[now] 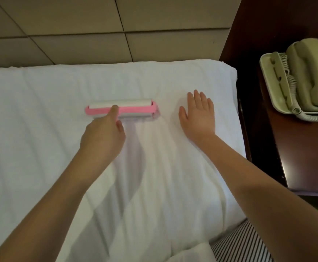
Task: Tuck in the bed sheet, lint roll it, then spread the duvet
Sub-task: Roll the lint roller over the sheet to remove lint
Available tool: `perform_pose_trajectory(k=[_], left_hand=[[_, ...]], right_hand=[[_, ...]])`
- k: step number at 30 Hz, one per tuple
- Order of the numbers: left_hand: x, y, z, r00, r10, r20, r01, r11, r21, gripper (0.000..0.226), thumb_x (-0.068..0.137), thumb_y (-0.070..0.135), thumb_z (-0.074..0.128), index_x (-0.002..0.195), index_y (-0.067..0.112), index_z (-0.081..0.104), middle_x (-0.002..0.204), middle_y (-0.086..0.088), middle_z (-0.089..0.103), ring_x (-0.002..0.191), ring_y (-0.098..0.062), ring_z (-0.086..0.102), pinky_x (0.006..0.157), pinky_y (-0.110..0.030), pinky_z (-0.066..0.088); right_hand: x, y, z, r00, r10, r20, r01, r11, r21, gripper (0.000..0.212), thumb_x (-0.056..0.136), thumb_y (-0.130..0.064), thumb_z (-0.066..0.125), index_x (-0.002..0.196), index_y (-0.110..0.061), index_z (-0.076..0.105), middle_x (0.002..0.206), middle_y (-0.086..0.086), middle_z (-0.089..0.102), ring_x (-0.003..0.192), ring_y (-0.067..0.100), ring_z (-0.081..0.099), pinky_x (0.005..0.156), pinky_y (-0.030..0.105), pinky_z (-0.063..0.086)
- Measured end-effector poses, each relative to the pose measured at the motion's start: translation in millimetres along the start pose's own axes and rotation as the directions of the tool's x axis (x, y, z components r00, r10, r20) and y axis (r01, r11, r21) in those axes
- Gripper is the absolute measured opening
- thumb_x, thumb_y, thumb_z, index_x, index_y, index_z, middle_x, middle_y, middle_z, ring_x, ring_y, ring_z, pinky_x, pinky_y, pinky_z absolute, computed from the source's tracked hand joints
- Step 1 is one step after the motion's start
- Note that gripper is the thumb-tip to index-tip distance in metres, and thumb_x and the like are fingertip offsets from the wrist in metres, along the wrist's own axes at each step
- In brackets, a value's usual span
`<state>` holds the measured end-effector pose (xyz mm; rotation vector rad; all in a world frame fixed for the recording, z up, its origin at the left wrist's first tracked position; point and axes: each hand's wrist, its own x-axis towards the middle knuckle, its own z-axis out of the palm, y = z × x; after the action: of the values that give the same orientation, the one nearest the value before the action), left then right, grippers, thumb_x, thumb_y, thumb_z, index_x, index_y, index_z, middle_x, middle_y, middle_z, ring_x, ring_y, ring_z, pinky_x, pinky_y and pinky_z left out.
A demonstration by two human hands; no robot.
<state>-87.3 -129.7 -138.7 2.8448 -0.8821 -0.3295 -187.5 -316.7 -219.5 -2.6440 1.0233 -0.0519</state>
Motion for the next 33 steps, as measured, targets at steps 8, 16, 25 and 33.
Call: perform_pose_trajectory(k=[8,16,25,33], left_hand=[[151.6,27.2,9.6,0.999,0.019,-0.037,-0.025,0.987,-0.157,0.048,0.097,0.013,0.035,0.144,0.009,0.03,0.122,-0.024,0.055,0.108,-0.04,0.054,0.074,-0.034,0.038],[66.7,21.0,16.0,1.0,0.012,0.003,-0.012,0.996,-0.084,0.055,0.099,0.021,0.035,0.15,0.017,0.015,0.107,-0.021,0.058,0.099,-0.035,0.054,0.075,-0.036,0.04],[173.1,39.5,7.9,1.0,0.016,-0.005,-0.017,0.981,-0.194,0.045,0.096,0.009,0.034,0.141,0.008,0.034,0.112,-0.019,0.055,0.102,-0.036,0.055,0.067,-0.031,0.036],[53.7,25.4,1.3,0.996,-0.011,0.088,0.013,0.999,-0.029,0.054,0.099,0.023,0.034,0.15,0.023,0.018,0.108,-0.019,0.058,0.094,-0.035,0.054,0.071,-0.032,0.038]], right_hand=[[3.1,0.3,28.4,0.999,-0.053,0.009,0.052,0.998,0.041,0.054,0.101,-0.033,0.017,0.151,-0.015,0.012,0.159,0.001,0.007,0.146,0.017,-0.001,0.116,0.03,-0.009],[4.7,-2.2,37.6,0.993,-0.032,-0.11,0.043,0.994,0.101,0.077,0.083,-0.043,0.001,0.147,-0.011,0.029,0.155,0.006,0.023,0.145,0.022,0.015,0.114,0.03,-0.006],[7.2,0.2,41.9,0.989,-0.044,-0.144,0.061,0.991,0.117,0.072,0.086,-0.04,0.006,0.145,-0.01,0.034,0.153,0.007,0.028,0.143,0.024,0.02,0.114,0.032,-0.002],[10.1,1.2,50.5,0.972,-0.055,-0.231,0.084,0.989,0.118,0.058,0.09,-0.031,0.024,0.133,-0.003,0.05,0.141,0.015,0.047,0.132,0.035,0.041,0.109,0.038,0.009]])
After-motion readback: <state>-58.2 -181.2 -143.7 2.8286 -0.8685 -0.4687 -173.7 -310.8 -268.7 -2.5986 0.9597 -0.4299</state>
